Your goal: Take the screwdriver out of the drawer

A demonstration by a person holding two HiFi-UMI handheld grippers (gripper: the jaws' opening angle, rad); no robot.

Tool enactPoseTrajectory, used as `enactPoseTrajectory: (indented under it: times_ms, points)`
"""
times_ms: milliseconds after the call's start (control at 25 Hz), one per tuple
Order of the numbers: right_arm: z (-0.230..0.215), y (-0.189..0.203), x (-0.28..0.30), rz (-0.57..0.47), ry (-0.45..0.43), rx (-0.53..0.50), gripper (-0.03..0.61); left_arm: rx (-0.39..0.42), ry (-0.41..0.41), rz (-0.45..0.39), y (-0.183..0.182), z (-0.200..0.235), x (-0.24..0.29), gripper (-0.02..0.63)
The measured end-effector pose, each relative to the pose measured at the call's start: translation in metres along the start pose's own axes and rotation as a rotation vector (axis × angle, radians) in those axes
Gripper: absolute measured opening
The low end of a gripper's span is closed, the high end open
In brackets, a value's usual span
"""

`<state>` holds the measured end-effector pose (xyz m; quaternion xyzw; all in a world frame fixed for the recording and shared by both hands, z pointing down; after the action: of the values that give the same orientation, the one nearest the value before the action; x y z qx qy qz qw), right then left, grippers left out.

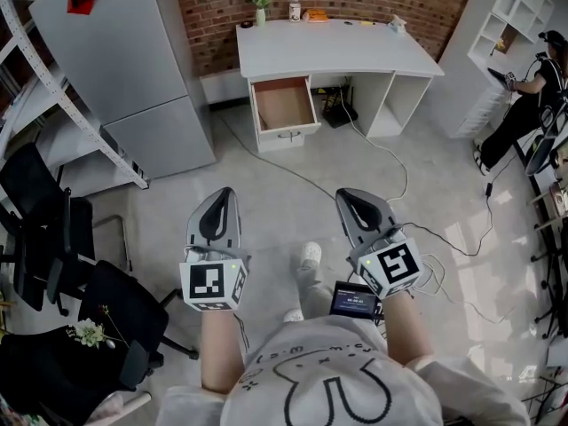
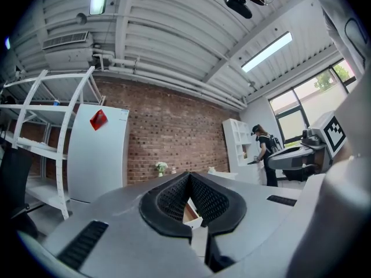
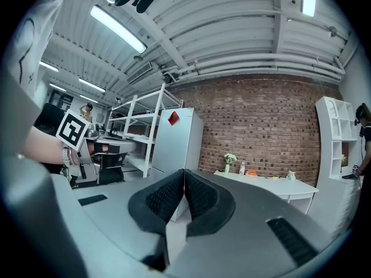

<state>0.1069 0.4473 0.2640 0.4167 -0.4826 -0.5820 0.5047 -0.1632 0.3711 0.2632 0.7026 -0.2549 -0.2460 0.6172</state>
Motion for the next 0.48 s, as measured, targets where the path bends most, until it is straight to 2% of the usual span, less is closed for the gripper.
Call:
enactPoseTrajectory:
  times_ms: [280,480]
  points:
    - [-0.014,0.014,0.052,-0.013,-0.026,0.015,0.02,0.014,-0.016,0.017,0.012,0.024,0.036,0.009]
    - [-0.033,0.019,0.109,-0.028,-0.051,0.025,0.02,0.026,-0.048,0.021,0.015,0.055,0.077,0.009]
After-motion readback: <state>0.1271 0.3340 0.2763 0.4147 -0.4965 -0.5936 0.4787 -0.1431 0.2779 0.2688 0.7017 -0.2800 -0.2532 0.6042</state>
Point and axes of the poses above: the fingertips, and each gripper's own axes: x forward along the fingers, z to its left, y out of its underside, the point moved 10 cm from there along -x, backward along the fingers, and after that the axes turned 12 degrees about y, right-handed, at the moved point
